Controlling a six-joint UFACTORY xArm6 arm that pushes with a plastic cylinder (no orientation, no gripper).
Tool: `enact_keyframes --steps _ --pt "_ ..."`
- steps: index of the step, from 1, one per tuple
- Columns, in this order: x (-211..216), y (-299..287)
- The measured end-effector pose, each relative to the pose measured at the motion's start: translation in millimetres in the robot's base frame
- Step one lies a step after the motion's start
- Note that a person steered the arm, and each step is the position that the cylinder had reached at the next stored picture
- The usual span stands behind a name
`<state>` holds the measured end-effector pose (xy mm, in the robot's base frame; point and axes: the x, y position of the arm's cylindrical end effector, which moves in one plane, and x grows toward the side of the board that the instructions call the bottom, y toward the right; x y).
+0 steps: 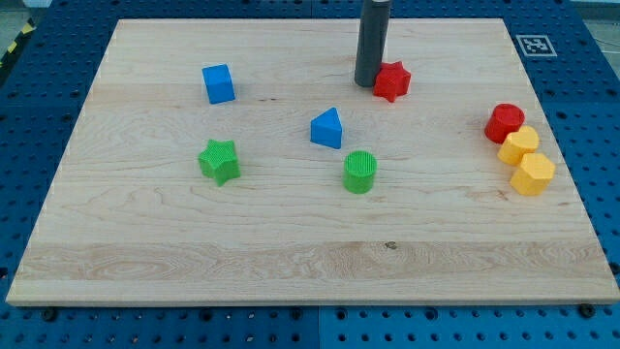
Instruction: Move the red star above the red circle
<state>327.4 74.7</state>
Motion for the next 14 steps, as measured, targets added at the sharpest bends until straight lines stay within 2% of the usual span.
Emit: enact_keyframes --steps 6,8,11,13,14 --pt "0.1 92.6" --pt "-6.8 67.9" --pt "4.8 105.1" --pt "5.0 80.1" --pt "17.8 86.0"
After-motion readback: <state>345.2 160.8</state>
